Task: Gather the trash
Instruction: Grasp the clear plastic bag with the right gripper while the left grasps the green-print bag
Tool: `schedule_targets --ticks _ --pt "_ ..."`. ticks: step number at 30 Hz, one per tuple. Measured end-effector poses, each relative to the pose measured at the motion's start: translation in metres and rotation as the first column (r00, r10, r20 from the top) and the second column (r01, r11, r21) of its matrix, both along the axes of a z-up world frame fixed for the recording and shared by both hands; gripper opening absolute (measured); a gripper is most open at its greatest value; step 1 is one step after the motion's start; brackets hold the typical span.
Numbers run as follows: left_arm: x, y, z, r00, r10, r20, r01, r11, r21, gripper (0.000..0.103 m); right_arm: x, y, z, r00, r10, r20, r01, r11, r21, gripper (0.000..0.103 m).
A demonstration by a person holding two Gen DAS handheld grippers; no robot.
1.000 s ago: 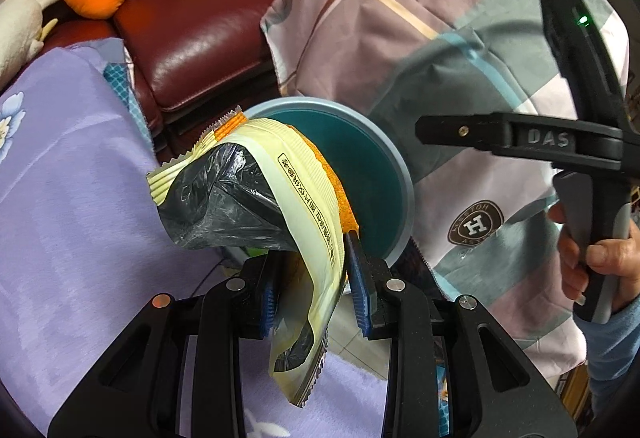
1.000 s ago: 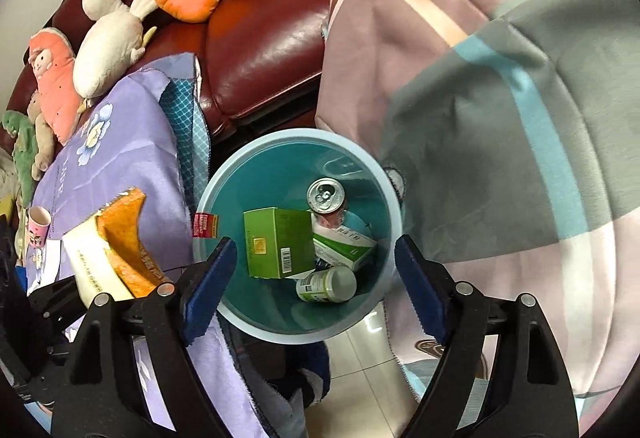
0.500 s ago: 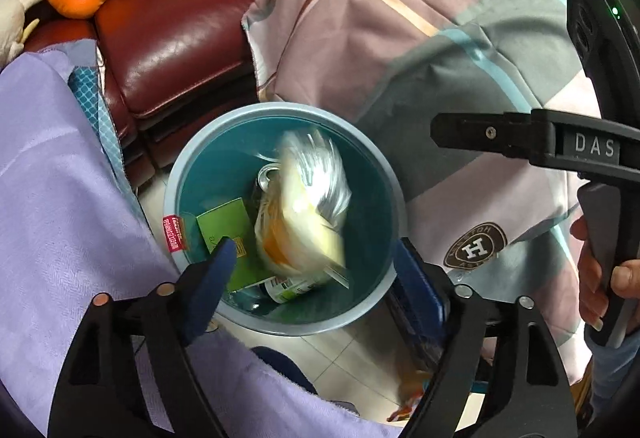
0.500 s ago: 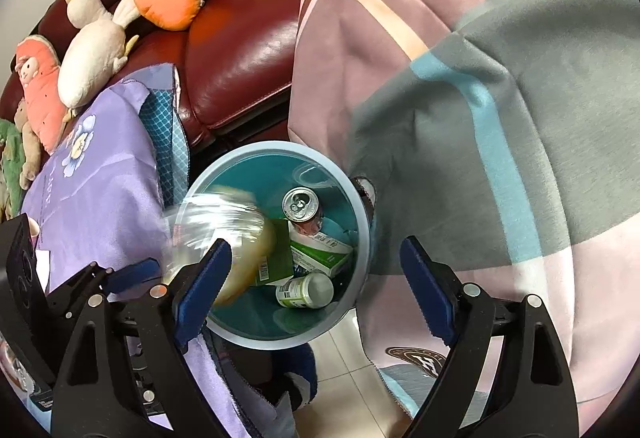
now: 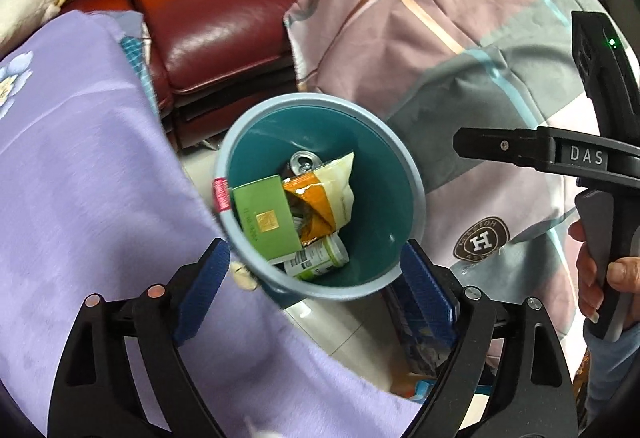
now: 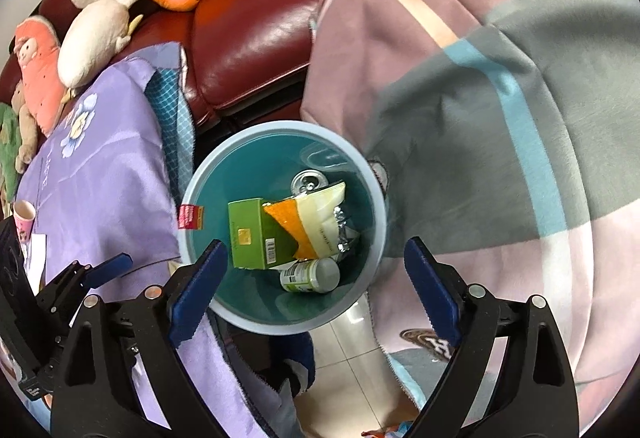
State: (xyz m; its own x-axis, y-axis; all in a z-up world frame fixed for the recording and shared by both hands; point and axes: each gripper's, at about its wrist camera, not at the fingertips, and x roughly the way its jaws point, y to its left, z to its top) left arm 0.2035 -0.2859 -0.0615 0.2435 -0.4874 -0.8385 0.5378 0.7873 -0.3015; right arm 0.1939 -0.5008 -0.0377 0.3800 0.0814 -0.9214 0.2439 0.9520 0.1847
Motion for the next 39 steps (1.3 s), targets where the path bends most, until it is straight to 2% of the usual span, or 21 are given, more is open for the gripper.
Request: schedule_targets --ticks 9,15,21,30,39 --pt "-0.030 0.066 0.024 0.997 0.067 0.032 -0.066 0.997 -0.030 0.088 -0.008 0.052 0.017 0.998 0.062 0.001 -0.062 0.998 -0.003 0.086" --pt "-0.053 0.122 0.035 0.992 0.115 0.059 -0.113 0.993 -0.029 0.088 -0.016 0.106 0.029 0.992 0.129 0.012 -0.129 0.992 0.005 0.086" --pt "-0.077 0.191 0.043 0.976 0.204 0.079 -0.202 0.979 -0.036 0.088 -0.020 0.168 0.037 0.977 0.211 0.015 -0.211 0.977 0.014 0.086" --pt "-0.106 0.300 0.060 0.927 0.352 0.131 -0.350 0.936 -0.041 0.088 -0.026 0.275 0.046 0.928 0.374 -0.006 -0.374 0.928 0.003 0.086" --pt "-0.132 0.405 0.072 0.851 0.499 0.162 -0.497 0.866 -0.055 0.088 -0.037 0.379 0.056 0.858 0.513 -0.017 -0.513 0.858 0.005 0.086"
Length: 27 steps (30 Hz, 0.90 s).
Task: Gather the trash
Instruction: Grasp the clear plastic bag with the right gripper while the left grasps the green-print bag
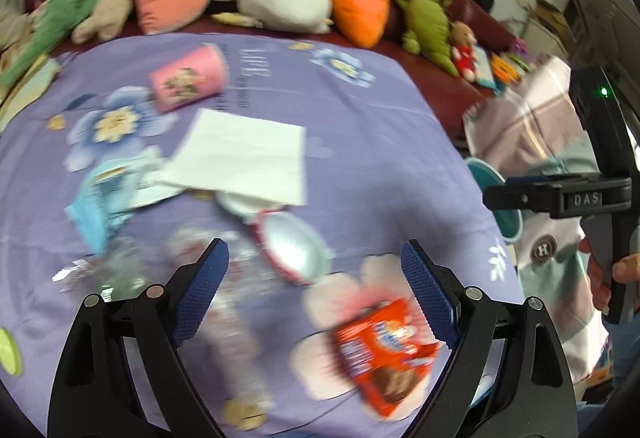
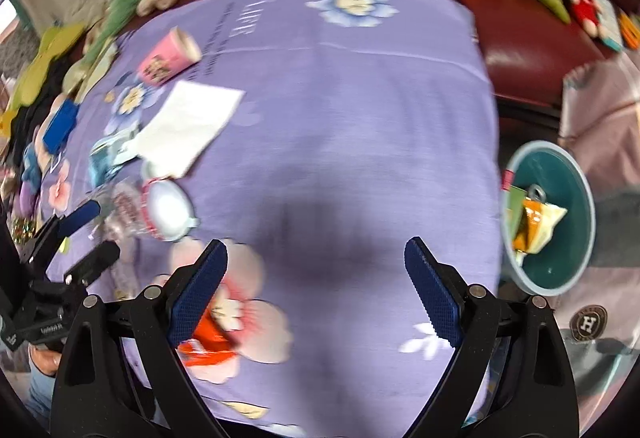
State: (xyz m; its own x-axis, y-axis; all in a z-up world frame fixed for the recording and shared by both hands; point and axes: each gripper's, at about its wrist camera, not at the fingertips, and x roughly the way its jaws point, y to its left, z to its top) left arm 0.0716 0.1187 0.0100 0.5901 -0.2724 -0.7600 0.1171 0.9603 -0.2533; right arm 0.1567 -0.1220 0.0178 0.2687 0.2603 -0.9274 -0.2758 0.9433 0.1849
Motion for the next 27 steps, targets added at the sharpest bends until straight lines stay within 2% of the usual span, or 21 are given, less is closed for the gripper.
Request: schedule_targets --ticks 6,12,16,23,27 --pt "-0.021 0.060 -0.007 0.995 0.095 0.008 -0.095 0.995 0.010 0.088 -0.013 0.060 0.000 0.995 0.100 -0.020 -0.100 0.995 0.018 0.086" --pt "-0.035 0.111 -0.030 0.982 0.186 -0.038 -0.185 0.983 0.010 0.089 -0.027 0.123 -0.010 0.981 0.187 -0.057 -0.182 0.980 0.086 0.086" --pt "-0.041 0.137 -0.044 0.973 0.220 -0.071 -0.222 0.975 -0.020 0.089 -0.037 0.156 -0.024 0.967 0.240 -0.092 -0.229 0.967 0.116 0.085" --pt "-0.046 0.161 -0.048 0.964 0.254 -0.080 -0.259 0.964 -0.057 0.088 -0.041 0.197 -0.053 0.942 0.297 -0.157 -0.277 0.951 0.138 0.060" --pt "-0.048 0.167 -0.052 0.962 0.260 -0.087 -0.266 0.962 -0.059 0.089 -0.039 0.210 -0.062 0.933 0.317 -0.172 -0.295 0.945 0.141 0.059"
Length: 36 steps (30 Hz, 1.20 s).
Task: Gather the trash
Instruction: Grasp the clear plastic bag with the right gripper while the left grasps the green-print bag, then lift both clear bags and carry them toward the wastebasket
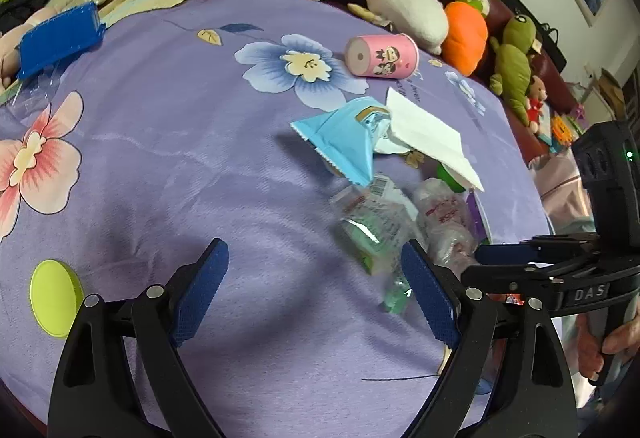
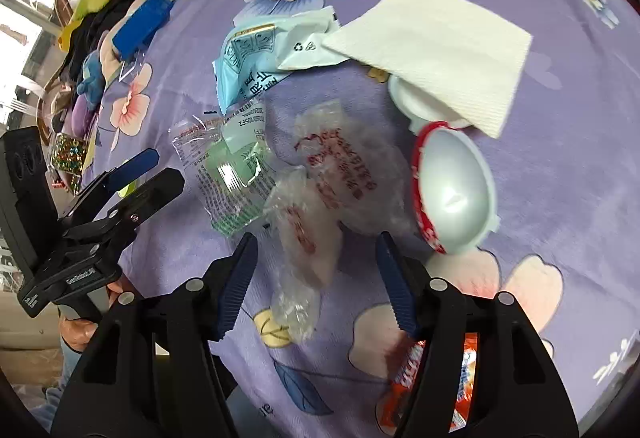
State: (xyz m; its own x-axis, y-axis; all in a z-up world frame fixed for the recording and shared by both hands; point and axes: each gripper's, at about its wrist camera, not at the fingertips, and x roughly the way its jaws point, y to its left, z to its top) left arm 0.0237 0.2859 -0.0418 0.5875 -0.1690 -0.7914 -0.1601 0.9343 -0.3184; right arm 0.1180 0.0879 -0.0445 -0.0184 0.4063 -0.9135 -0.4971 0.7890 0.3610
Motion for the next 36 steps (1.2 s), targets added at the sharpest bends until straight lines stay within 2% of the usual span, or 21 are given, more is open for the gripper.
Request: schedule_targets --ticks 3,4,5,6,9,15,18,23,26,27,31,34,36 --pt "0.002 0.003 -0.005 1.000 0.008 -0.012 -0.008 1.000 -0.015 0.088 0.003 0.007 -0.009 1.000 0.010 -0.007 -0.010 1.000 -0.004 0.058" --pt "0.002 0.004 -0.006 1.000 0.008 -0.015 -0.009 1.000 -0.021 0.088 0.003 0.008 -0.012 1.000 0.012 -0.008 -0.012 1.000 -0.007 0.052" --pt "0.003 0.003 -0.007 1.000 0.007 -0.017 -0.007 1.000 -0.026 0.088 0.003 0.009 -0.015 1.000 0.017 -0.013 -0.017 1.000 -0.006 0.028" --pt "0.003 0.002 -0.008 1.000 0.002 -0.018 -0.003 1.000 -0.030 0.089 0.003 0.009 -0.019 0.999 0.029 -0.037 -0.029 1.000 0.002 0.022" --pt "0.007 -0.007 -0.007 1.000 -0.028 -0.013 0.028 0.999 -0.021 0.088 -0.001 0.008 -0.015 0.998 0.048 -0.026 -0.048 0.999 0.016 0.022" --pt "0.018 -0.031 -0.007 0.998 -0.057 -0.002 0.057 0.998 0.020 0.088 0.006 -0.014 0.021 0.999 0.019 0.039 -0.022 0.998 0.066 0.022" --pt "0.027 -0.042 -0.007 0.996 -0.084 0.003 0.084 0.996 0.031 0.088 0.012 -0.031 0.037 0.997 -0.012 0.081 0.007 0.998 0.061 0.022" --pt "0.038 -0.067 -0.011 0.993 -0.122 -0.006 0.122 0.987 0.107 0.088 0.022 -0.061 0.047 0.990 -0.062 0.123 0.059 0.998 0.028 0.023" --pt "0.045 -0.075 -0.018 0.991 -0.131 -0.023 0.133 0.985 0.112 0.077 0.028 -0.085 0.045 0.987 -0.100 0.127 0.100 0.995 0.011 0.023" --pt "0.047 -0.077 -0.020 0.991 -0.133 -0.029 0.135 0.985 0.109 0.070 0.029 -0.090 0.044 0.986 -0.108 0.128 0.107 0.994 0.008 0.023" --pt "0.053 -0.084 -0.023 0.992 -0.125 -0.028 0.127 0.985 0.116 0.058 0.035 -0.115 0.038 0.981 -0.153 0.119 0.153 0.988 0.006 0.023" --pt "0.051 -0.087 -0.020 0.993 -0.115 -0.016 0.116 0.986 0.119 0.052 0.036 -0.127 0.036 0.978 -0.170 0.118 0.171 0.985 0.008 0.023" --pt "0.048 -0.089 -0.017 0.994 -0.109 -0.009 0.109 0.988 0.113 0.052 0.037 -0.136 0.035 0.976 -0.179 0.120 0.179 0.984 0.009 0.023"
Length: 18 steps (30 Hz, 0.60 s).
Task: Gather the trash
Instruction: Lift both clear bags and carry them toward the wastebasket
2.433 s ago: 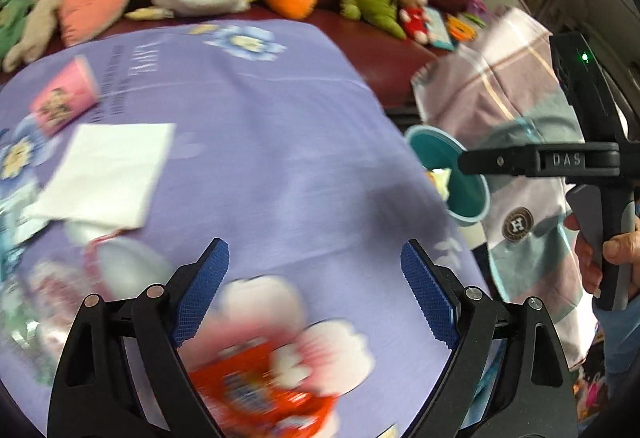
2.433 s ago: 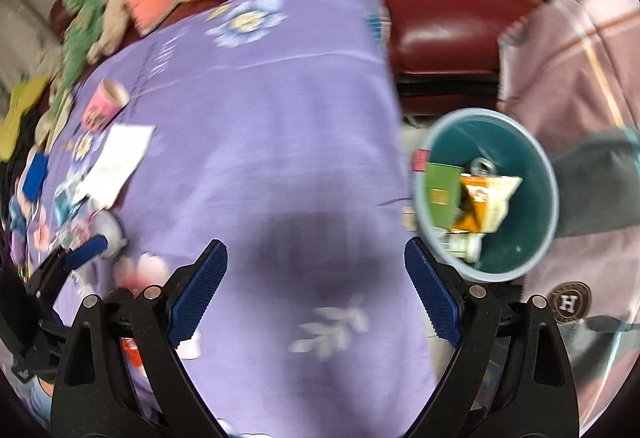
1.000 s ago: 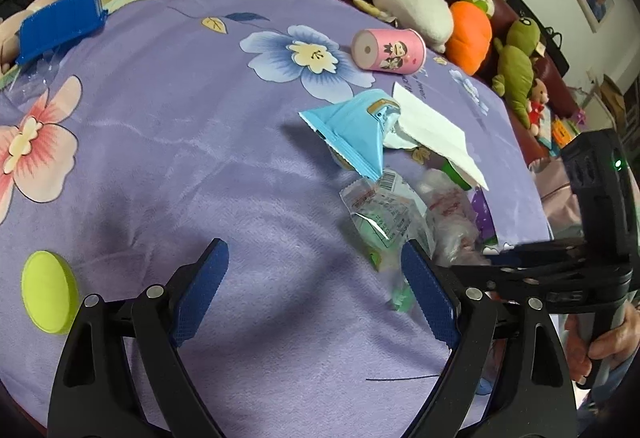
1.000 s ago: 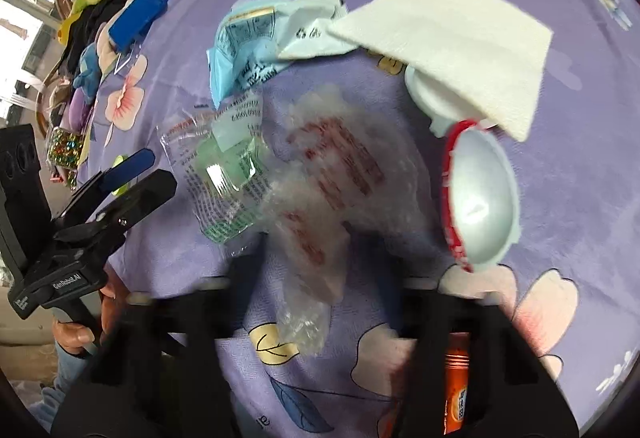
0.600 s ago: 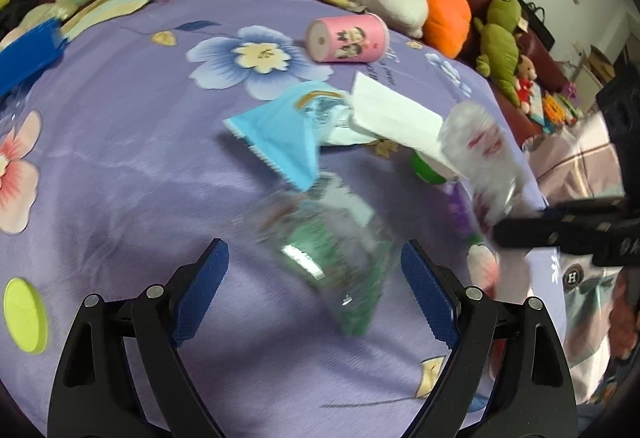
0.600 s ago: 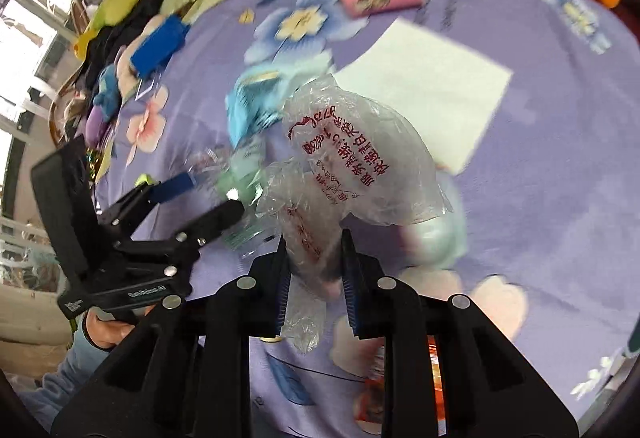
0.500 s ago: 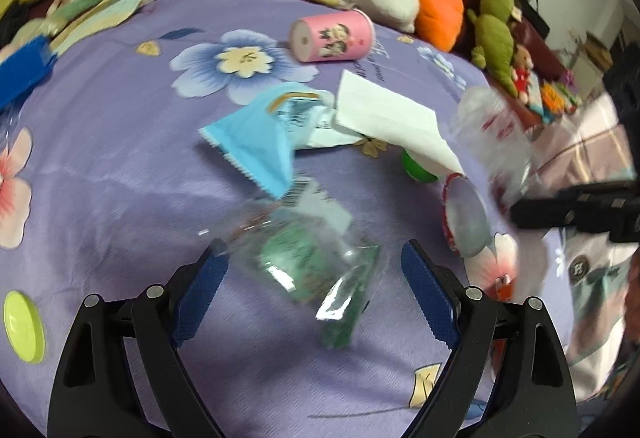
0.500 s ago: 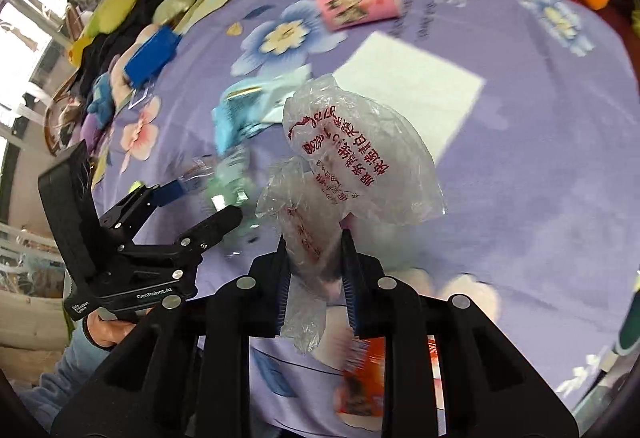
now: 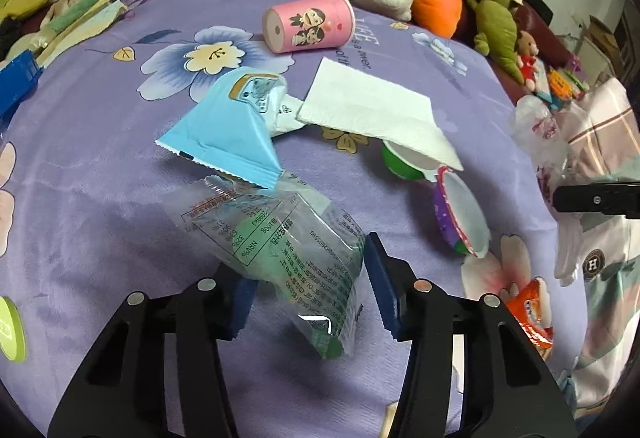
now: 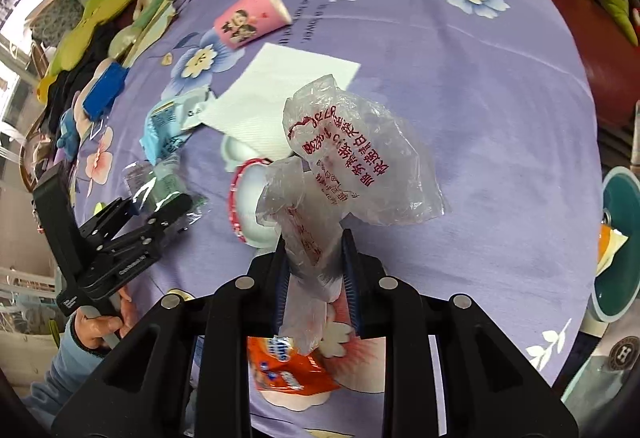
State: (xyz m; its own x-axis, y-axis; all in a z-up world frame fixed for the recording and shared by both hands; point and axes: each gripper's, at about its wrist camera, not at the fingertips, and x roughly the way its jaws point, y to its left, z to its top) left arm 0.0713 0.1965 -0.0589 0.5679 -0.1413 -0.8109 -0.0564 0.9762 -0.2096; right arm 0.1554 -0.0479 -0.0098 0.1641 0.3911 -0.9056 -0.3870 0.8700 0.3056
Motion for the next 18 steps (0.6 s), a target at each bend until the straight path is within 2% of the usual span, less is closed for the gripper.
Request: schedule_targets --ticks 5,9,18 --pt "-0.009 -0.008 0.013 1.000 -0.016 0.007 0.017 0.999 -0.043 0.052 0.006 -0.019 -0.002 1.000 -0.021 -0.002 0.021 1.000 0.017 0.023" --pt "-0.012 -0.023 0.024 0.999 -0.037 0.015 0.038 0.998 -0.045 0.052 0.010 -0.039 -0.003 0.999 -0.043 -0.005 0.043 0.998 0.038 0.023" --pt "0.005 -0.085 0.053 0.990 -0.133 0.054 0.135 0.990 -0.033 0.052 0.017 -0.095 0.000 0.995 -0.101 0.012 0.100 0.992 0.072 0.023"
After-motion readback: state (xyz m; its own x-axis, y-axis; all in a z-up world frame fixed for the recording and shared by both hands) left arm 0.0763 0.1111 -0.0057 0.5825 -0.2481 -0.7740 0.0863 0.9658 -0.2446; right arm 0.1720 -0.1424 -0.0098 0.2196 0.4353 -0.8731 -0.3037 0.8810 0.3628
